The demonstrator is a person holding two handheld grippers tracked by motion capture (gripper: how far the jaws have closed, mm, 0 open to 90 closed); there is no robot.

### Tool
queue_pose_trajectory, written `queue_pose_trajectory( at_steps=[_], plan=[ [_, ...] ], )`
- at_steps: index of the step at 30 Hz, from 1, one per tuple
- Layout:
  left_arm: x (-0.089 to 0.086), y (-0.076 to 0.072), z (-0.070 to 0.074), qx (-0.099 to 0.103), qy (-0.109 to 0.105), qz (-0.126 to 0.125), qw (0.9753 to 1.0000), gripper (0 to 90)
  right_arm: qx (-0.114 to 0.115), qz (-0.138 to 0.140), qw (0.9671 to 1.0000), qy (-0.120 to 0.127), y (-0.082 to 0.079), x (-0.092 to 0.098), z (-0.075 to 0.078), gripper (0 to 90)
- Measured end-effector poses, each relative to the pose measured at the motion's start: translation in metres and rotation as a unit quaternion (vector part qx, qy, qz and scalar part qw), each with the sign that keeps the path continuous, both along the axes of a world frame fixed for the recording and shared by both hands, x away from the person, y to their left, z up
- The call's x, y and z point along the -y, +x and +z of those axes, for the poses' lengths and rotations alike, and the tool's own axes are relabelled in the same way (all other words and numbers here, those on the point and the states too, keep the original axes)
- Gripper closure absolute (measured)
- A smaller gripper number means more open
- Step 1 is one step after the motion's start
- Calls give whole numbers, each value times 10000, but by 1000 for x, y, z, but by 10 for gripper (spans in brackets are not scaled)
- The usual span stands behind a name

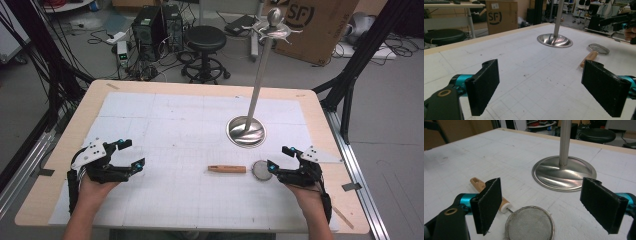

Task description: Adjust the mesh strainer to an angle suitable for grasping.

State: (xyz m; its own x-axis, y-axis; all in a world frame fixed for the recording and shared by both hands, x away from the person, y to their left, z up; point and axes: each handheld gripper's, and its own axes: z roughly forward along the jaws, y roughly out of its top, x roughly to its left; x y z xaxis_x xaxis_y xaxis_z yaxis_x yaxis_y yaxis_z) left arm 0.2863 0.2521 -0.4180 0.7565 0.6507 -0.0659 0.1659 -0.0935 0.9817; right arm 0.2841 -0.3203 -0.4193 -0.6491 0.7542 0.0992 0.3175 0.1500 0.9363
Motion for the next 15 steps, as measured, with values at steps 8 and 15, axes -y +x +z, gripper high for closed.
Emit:
queue_pose_trajectory(
  at_steps=[8,15],
  plan=[
    [0,-1,-1,-35,63,-2,10000,154,-27,92,9998,-150,1,-4,-2,168],
    [0,-4,1,7,-22,-35,10000,154,-8,199,9997,-140,0,-12,4,169]
  ],
)
